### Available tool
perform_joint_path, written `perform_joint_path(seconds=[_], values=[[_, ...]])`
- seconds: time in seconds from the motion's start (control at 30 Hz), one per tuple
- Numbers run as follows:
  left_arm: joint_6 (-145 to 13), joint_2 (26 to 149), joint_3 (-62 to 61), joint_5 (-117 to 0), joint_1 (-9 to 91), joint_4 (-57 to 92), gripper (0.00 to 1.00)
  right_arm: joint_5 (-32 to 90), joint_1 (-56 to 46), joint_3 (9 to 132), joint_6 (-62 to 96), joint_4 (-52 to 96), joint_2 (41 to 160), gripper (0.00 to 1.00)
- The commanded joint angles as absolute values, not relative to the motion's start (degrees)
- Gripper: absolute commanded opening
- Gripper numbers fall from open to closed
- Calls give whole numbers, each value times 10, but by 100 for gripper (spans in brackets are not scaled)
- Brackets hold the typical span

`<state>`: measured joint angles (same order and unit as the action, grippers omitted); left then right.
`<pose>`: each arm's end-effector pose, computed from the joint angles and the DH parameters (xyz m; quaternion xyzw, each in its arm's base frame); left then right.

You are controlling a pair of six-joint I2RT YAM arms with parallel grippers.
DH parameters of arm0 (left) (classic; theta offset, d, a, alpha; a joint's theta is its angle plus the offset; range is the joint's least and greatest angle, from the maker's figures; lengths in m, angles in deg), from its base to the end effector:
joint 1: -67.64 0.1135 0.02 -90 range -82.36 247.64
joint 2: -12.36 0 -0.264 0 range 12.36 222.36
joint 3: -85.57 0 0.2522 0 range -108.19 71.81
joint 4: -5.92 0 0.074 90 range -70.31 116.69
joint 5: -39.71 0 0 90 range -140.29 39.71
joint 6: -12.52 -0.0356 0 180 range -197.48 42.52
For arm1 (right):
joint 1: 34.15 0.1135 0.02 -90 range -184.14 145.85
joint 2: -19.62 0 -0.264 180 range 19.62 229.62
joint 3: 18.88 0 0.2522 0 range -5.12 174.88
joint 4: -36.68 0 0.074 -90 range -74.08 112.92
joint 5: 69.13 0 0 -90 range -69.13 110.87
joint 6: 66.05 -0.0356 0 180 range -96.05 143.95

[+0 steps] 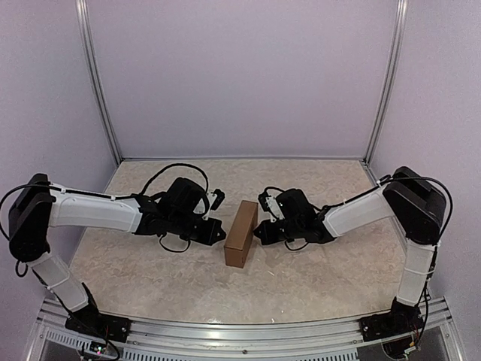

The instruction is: Fold the paper box

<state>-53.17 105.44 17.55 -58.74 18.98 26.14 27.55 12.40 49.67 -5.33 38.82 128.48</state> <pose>0.2203 -0.2583 0.1927 0.2219 0.8956 -0.2804 0.2645 0.2608 0.2814 0.1326 -0.1600 0.8839 0.3094 0.3120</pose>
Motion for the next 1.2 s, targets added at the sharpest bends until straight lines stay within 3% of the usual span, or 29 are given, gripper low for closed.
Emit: perform_joint_path(seconds=[0.0, 0.63, 1.17], values=[[-538, 1073, 157, -582, 194, 255, 0, 326, 117, 486, -92, 432, 1309, 0], [-534, 1097, 126, -579, 198, 252, 0, 448, 118, 559, -196, 528, 1440, 0], [-538, 1126, 87, -586, 197, 267, 0, 361, 95, 508, -110, 449, 1389, 0]])
